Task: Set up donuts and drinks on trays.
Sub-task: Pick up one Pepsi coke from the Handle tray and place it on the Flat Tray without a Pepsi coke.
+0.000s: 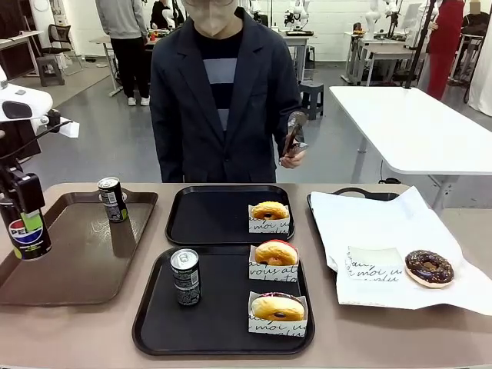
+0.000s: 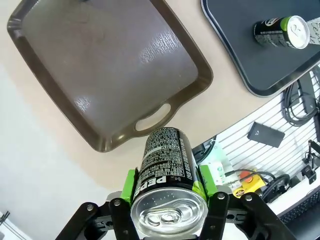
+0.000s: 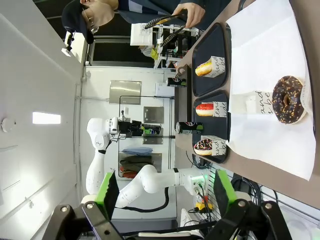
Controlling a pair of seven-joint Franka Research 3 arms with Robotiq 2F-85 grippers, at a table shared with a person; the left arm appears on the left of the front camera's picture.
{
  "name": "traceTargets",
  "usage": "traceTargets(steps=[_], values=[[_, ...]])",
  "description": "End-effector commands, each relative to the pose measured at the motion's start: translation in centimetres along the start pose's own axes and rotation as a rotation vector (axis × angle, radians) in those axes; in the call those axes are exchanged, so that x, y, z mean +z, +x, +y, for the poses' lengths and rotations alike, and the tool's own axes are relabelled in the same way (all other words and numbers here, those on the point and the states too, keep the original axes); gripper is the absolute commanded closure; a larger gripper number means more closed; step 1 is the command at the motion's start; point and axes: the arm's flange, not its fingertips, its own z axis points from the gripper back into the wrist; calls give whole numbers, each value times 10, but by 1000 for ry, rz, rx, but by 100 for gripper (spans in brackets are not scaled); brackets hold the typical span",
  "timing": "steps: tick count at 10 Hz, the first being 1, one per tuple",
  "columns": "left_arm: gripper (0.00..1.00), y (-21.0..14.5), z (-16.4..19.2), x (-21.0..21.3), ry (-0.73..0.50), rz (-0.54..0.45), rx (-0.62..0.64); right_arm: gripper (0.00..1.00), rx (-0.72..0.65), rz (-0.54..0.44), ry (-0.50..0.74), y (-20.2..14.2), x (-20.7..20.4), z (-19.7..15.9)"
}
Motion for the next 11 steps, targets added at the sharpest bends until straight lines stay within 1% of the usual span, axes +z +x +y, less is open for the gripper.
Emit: traceTargets(steps=[1, 2, 3, 5, 6, 8, 9, 11], values=[[42, -5, 1, 4, 0, -3, -18, 0, 6, 3, 13, 0, 1, 1], [42, 0, 0, 0, 0, 0, 0, 0, 6, 3, 13, 0, 1, 1], [42, 15, -6, -4, 20, -10, -50, 0, 6, 3, 13, 0, 1, 1], [42, 47, -23, -6, 24, -75, -93, 0, 6, 3, 13, 0, 1, 1], [42, 63, -34, -8, 24, -92, -98, 0, 6, 3, 13, 0, 1, 1], [42, 85, -43, -14, 22, -111, -110, 0, 6, 3, 13, 0, 1, 1], [42, 92, -46, -16, 12, -109, -107, 0, 6, 3, 13, 0, 1, 1], [42, 96, -49, -18, 34, -81, -14, 0, 6, 3, 13, 0, 1, 1]])
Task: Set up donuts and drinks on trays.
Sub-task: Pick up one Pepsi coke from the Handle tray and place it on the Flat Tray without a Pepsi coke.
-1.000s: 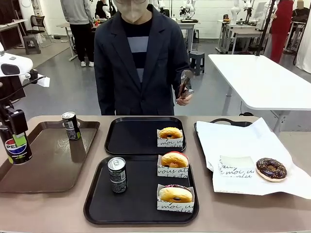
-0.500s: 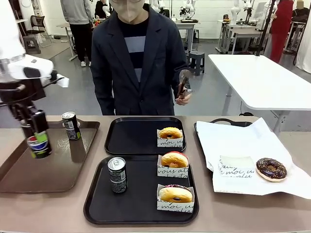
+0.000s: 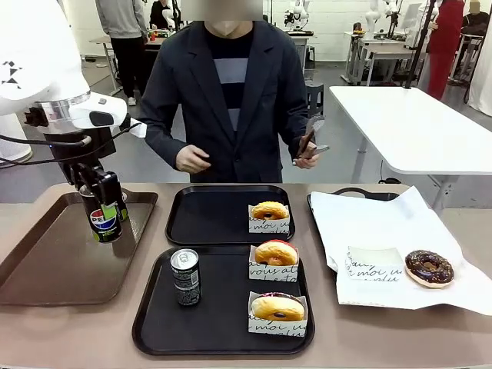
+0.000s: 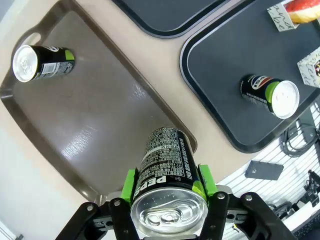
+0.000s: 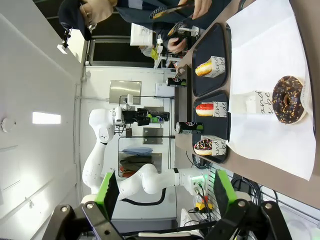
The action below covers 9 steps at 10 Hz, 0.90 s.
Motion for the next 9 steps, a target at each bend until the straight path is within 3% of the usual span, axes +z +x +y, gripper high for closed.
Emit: traceTargets(steps=[1, 4, 9], values=[[42, -3, 0, 2, -1, -6, -35, 0, 6, 3, 13, 0, 1, 0], [42, 0, -1, -2, -1, 4, -5, 0, 6, 3, 13, 0, 1, 0], [42, 45, -15, -10, -28, -111, -51, 0, 6, 3, 13, 0, 1, 0]])
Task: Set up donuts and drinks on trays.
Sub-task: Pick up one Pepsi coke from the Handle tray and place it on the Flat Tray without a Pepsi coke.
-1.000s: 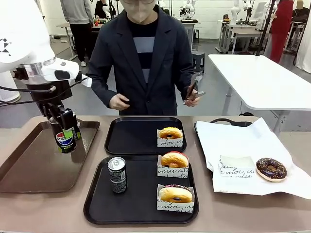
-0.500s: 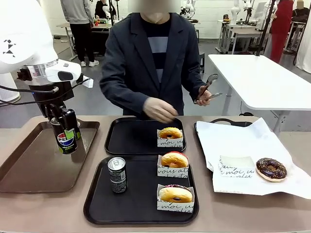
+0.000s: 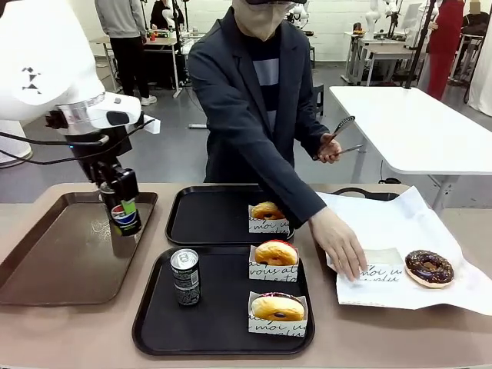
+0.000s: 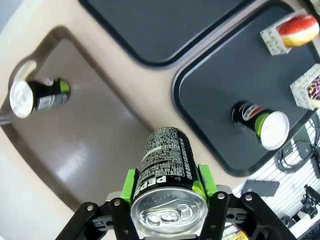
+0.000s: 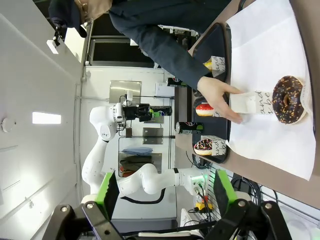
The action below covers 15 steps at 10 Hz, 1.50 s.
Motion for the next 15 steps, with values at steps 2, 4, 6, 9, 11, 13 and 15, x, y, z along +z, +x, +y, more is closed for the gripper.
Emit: traceTargets(steps=[2, 4, 6, 9, 11, 13, 15], values=[[42, 39, -4, -12, -24, -43, -42, 0, 6, 3, 13, 0, 1, 0], [42, 62, 0, -29, -34, -56, -55, 0, 6, 3, 13, 0, 1, 0], [42, 56, 2, -28, -75, -23, -60, 0, 6, 3, 13, 0, 1, 0], [42, -85, -18, 45, -3, 63, -192, 0, 6, 3, 13, 0, 1, 0], [42, -116, -16, 50, -25, 25, -201, 0, 6, 3, 13, 0, 1, 0], [42, -116, -16, 46, -9, 18, -191, 0, 6, 3, 13, 0, 1, 0], [42, -115, -14, 46, -8, 16, -185, 0, 6, 3, 13, 0, 1, 0]])
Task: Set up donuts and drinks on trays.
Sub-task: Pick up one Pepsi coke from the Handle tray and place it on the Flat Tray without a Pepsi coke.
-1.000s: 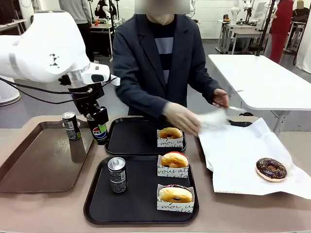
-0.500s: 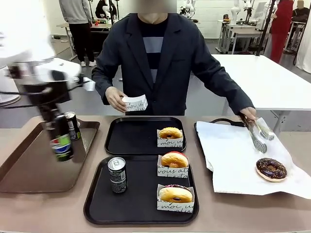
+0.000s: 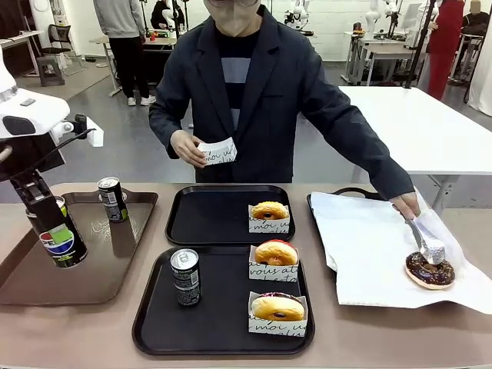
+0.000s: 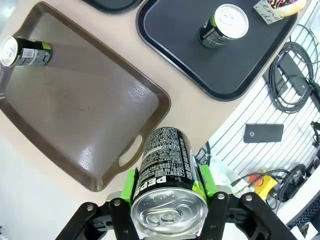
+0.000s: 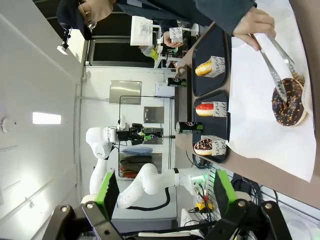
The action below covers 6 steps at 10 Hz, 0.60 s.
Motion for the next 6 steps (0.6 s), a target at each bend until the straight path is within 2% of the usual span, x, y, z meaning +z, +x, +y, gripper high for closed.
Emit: traceTargets(steps=[1, 6], values=[[42, 8, 5, -2, 15, -10, -6, 0, 7, 3, 13, 0, 1, 1], [42, 39, 11, -7, 5, 21, 7, 0, 7, 3, 13, 0, 1, 1]])
